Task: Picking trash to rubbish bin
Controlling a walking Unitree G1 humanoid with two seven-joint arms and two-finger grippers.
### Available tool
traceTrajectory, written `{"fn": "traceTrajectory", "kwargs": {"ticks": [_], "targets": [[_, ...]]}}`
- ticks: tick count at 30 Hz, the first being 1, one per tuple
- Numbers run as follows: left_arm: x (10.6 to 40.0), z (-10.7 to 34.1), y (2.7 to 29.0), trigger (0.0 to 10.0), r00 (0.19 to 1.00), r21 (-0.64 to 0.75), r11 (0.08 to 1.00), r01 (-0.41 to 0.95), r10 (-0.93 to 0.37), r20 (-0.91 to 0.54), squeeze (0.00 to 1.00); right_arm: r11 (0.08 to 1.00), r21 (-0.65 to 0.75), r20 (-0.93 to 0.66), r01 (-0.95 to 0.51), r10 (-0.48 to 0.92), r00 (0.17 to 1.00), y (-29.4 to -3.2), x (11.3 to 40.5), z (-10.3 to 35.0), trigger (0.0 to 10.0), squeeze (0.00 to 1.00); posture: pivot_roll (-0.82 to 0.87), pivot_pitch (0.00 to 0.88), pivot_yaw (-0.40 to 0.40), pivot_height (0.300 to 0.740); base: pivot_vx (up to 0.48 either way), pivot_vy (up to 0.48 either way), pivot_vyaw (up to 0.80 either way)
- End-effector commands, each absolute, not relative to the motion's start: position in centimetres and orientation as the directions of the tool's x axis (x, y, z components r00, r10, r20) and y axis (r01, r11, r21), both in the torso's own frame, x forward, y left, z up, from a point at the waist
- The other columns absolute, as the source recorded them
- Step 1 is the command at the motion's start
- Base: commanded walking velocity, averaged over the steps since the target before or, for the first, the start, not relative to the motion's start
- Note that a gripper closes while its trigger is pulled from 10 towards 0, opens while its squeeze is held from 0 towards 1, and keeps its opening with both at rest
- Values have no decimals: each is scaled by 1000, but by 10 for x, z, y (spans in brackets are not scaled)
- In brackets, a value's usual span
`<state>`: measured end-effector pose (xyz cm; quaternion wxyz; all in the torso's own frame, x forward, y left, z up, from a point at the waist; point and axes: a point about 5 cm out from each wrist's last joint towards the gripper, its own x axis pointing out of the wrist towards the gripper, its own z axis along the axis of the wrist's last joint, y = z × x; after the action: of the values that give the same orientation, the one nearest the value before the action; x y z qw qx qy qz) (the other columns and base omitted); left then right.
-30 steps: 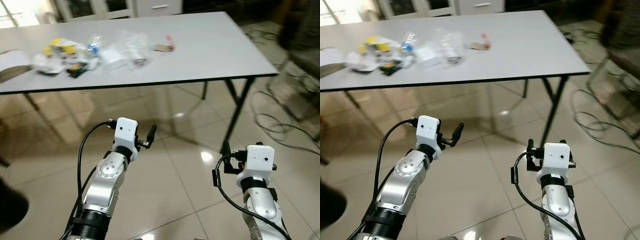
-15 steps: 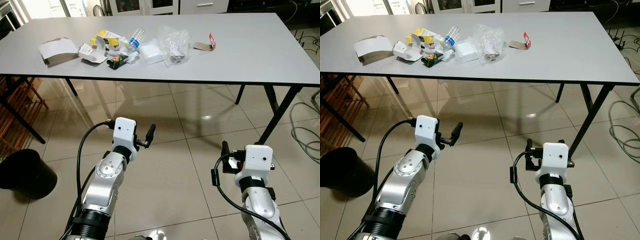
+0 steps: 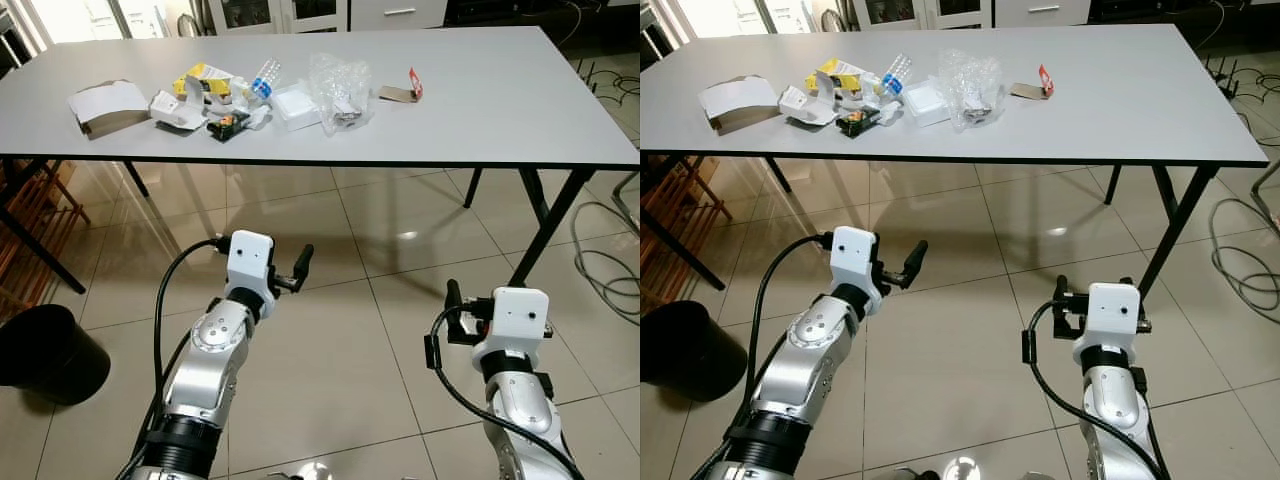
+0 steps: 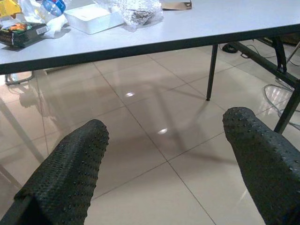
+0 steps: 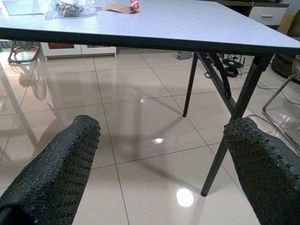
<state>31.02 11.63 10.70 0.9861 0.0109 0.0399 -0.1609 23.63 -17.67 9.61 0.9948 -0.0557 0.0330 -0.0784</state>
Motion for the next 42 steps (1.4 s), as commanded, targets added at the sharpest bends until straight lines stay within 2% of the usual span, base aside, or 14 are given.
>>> {"fn": "traceTrajectory", "kwargs": {"ticks": [1,12,16,20,42], "targets": [[309,107,120,10000,946,7,948,317,-316,-74,0,983,-104,-48,149,-155,987,-174,239,97,10000,0,-129,62,86,740,311,0,0],[309,109,118,10000,941,11,943,332,-331,-65,0,983,-105,-44,151,-156,987,-174,239,97,10000,0,-130,62,89,740,421,0,0],[313,123,115,10000,939,12,939,344,-344,-24,0,978,-132,20,160,-158,987,-174,241,112,10000,0,-131,61,91,740,480,0,0],[314,129,113,10000,936,27,936,352,-352,0,0,981,-92,37,173,-170,985,-176,246,121,10000,0,-127,67,92,740,480,0,0],[312,134,111,10000,933,23,932,361,-361,3,0,976,-135,92,170,-159,983,-171,250,135,10000,0,-125,76,97,740,480,0,0]]}}
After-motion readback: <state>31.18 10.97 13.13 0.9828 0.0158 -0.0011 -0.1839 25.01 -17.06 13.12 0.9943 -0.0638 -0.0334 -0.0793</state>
